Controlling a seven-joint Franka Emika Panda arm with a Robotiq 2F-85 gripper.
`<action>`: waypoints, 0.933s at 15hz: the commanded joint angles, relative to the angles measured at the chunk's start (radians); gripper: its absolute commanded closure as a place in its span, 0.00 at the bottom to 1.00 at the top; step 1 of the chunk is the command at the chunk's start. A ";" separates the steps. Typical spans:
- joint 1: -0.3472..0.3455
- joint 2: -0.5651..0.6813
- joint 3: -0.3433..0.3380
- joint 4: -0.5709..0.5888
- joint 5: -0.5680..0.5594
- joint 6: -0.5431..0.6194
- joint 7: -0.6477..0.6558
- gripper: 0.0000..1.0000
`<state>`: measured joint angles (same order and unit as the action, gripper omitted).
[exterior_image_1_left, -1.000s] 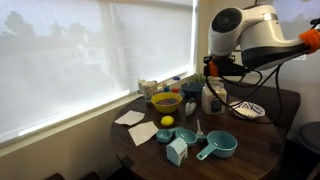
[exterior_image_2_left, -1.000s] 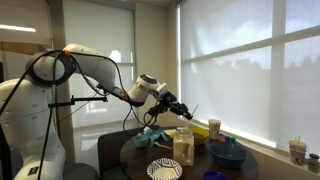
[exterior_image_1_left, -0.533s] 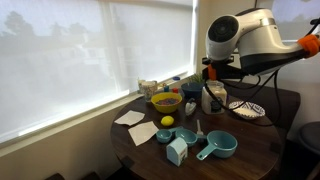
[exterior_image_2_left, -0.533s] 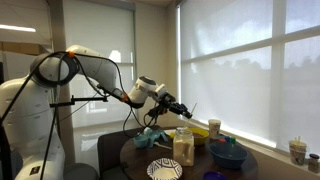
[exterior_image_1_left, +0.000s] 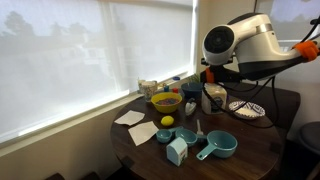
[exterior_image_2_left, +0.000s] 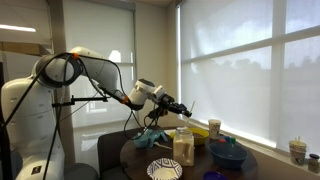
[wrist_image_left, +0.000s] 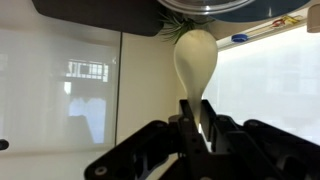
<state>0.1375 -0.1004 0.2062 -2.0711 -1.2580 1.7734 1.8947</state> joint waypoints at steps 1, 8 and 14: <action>0.020 0.018 0.005 0.004 -0.061 -0.040 0.055 0.96; 0.033 0.023 0.007 0.002 -0.119 -0.058 0.064 0.96; 0.037 0.019 -0.001 0.007 -0.051 -0.041 0.026 0.96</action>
<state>0.1612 -0.0873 0.2098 -2.0707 -1.3394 1.7298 1.9222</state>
